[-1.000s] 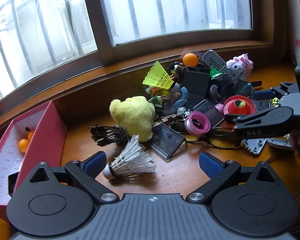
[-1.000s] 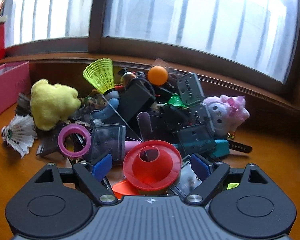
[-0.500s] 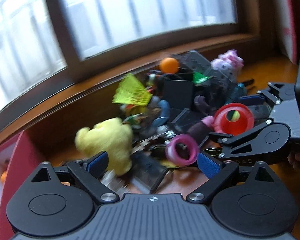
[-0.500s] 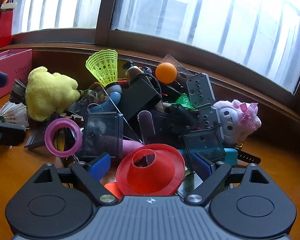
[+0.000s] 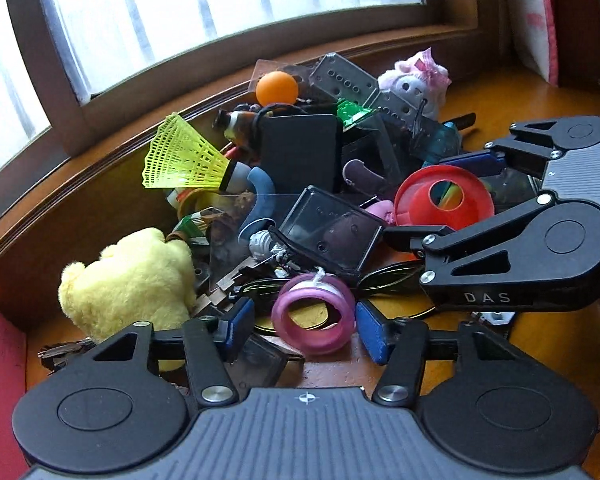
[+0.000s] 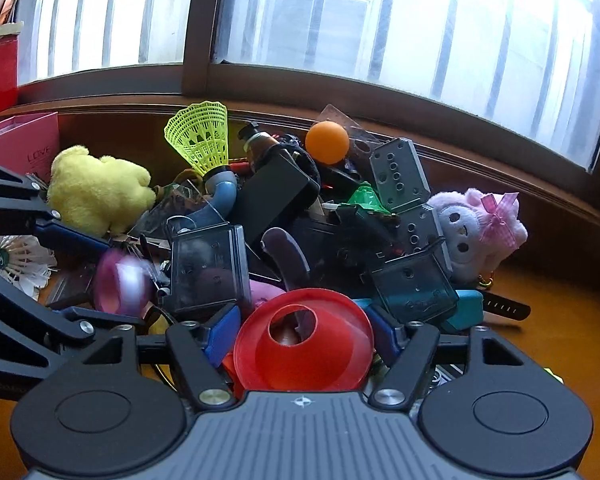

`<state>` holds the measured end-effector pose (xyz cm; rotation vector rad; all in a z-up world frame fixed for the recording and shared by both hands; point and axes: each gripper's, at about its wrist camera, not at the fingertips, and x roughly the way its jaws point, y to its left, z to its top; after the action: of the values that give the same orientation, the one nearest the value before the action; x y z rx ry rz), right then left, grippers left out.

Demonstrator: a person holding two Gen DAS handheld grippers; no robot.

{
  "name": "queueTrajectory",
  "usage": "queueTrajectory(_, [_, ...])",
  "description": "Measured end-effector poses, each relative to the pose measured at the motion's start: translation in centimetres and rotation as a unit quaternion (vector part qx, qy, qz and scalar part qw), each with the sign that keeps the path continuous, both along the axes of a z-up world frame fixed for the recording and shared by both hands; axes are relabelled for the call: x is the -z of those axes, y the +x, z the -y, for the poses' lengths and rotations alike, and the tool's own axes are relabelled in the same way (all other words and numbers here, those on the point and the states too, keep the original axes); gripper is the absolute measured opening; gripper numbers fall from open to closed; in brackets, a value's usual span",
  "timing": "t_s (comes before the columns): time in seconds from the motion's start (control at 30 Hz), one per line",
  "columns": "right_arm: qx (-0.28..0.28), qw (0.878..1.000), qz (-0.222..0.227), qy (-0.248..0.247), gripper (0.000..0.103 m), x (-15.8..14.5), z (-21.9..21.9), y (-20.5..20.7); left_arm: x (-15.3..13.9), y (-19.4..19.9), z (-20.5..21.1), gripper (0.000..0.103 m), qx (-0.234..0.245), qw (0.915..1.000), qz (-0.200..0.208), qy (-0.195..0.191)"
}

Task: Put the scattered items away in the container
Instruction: 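Close left tool on pink ring while right tool grasps red cone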

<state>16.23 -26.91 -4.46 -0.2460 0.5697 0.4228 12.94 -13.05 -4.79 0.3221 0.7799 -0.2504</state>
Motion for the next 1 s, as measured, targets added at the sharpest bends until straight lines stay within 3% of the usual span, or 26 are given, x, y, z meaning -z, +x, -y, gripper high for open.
queueTrajectory(0.1, [0.001,1.0,-0.001,0.003,0.07,0.0,0.1,0.1,0.2,0.0,-0.1,0.046,0.002,0.9999,-0.01,-0.012])
queueTrajectory(0.37, [0.009,1.0,0.004,0.016,0.07,-0.7,0.6,0.0,0.2,-0.1,-0.3,0.046,-0.003,0.9997,-0.006,-0.022])
queueTrajectory(1.0, [0.004,0.998,0.014,0.055,0.07,-4.4,1.0,-3.9,-3.6,-3.6,-2.4,0.046,-0.047,0.9963,0.058,-0.041])
